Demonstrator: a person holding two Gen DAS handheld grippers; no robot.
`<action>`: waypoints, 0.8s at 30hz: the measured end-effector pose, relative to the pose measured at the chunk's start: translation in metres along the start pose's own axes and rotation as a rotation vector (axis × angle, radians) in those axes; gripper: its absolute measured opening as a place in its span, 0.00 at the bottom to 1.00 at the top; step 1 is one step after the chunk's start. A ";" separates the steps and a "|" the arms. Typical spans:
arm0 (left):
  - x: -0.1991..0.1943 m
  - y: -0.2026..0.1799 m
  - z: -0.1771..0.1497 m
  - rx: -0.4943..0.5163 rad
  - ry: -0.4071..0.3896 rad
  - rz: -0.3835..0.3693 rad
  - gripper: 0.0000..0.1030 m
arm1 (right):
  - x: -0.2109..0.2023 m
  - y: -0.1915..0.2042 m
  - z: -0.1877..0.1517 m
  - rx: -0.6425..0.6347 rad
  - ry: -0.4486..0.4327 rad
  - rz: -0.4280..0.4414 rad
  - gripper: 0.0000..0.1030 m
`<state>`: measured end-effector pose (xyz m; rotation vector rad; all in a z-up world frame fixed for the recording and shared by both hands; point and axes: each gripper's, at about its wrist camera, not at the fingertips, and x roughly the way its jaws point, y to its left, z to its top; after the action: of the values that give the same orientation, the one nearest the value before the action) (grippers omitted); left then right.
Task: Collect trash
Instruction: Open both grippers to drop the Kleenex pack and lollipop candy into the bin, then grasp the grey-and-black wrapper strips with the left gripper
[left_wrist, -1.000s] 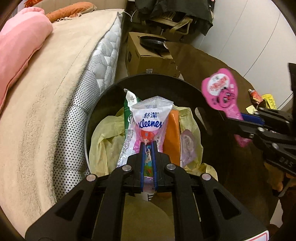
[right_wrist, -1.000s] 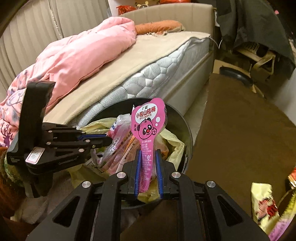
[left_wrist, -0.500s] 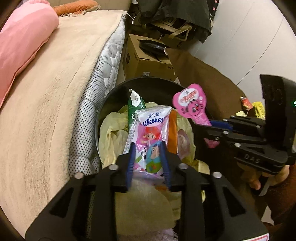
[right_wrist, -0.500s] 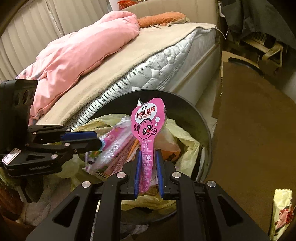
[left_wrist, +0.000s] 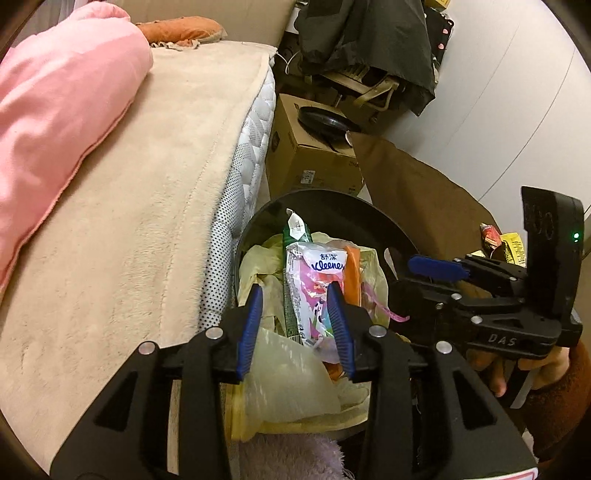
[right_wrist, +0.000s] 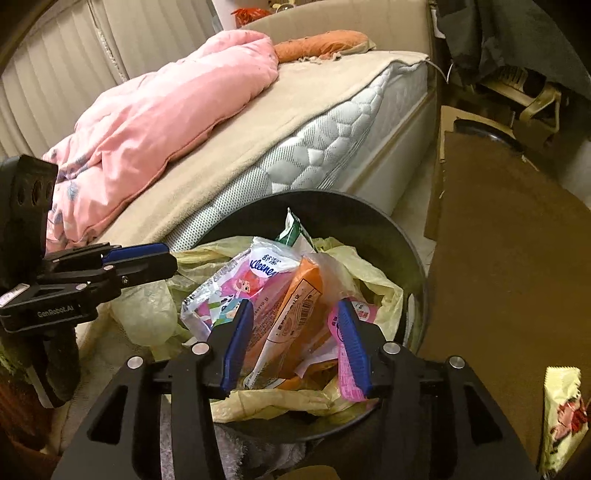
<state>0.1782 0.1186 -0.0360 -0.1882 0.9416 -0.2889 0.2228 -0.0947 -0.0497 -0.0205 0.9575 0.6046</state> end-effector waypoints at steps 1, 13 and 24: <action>-0.003 -0.003 0.000 0.005 -0.006 0.007 0.34 | -0.006 0.000 -0.001 0.002 -0.010 -0.005 0.43; -0.027 -0.068 -0.007 0.098 -0.079 -0.013 0.34 | -0.105 -0.025 -0.043 0.015 -0.155 -0.191 0.44; -0.020 -0.156 -0.020 0.178 -0.143 -0.123 0.40 | -0.203 -0.085 -0.104 0.117 -0.273 -0.395 0.61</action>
<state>0.1254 -0.0232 0.0115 -0.1019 0.7594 -0.4648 0.0992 -0.2910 0.0250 -0.0219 0.6959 0.1798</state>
